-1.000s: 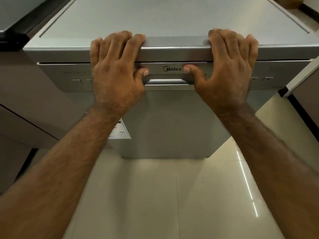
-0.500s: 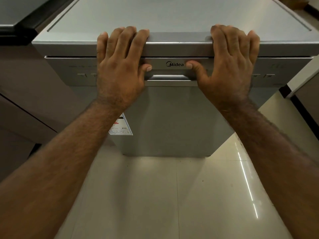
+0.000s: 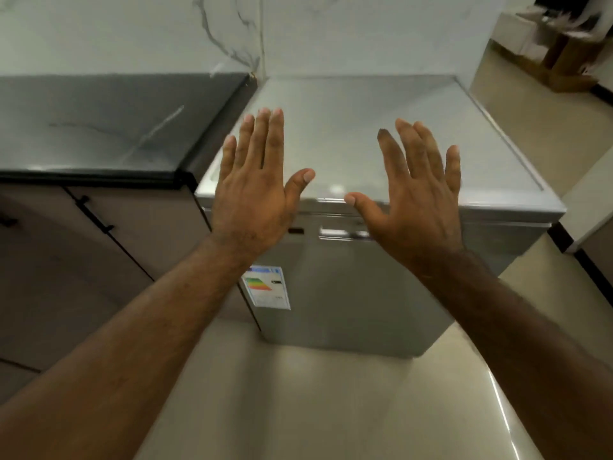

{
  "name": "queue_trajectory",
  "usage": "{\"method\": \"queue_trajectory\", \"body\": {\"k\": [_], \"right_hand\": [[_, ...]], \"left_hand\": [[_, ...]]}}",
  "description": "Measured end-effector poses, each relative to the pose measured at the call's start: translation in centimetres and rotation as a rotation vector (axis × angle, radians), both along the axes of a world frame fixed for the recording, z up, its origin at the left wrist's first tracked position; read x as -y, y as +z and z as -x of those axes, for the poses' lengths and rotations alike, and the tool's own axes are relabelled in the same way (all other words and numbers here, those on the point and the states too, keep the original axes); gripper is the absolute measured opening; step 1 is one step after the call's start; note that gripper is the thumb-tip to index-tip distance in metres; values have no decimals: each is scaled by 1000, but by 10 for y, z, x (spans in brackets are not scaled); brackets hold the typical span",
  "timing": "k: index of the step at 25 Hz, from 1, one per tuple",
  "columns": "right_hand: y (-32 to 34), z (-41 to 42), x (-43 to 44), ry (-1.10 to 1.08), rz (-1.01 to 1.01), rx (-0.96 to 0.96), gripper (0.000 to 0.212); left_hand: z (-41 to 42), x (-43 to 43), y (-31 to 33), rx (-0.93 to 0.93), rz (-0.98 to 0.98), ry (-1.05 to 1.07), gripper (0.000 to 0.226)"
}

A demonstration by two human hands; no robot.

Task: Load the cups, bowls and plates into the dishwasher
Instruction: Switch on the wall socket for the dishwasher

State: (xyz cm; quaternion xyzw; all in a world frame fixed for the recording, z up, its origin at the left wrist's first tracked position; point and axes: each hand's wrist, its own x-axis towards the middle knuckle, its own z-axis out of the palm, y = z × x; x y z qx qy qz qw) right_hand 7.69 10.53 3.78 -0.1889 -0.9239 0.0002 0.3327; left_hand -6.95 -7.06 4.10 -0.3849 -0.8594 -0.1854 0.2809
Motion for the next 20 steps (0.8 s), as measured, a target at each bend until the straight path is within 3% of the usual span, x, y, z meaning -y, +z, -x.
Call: {"method": "queue_trajectory", "body": {"k": [9,20], "right_hand": [[221,45,38,50,-151,-119,86],[467,41,104,67,-269,-273,85]], "left_hand": [[25,46,212,-98,-29,60,91],[13,117,478,-258,-114,130,97]]}}
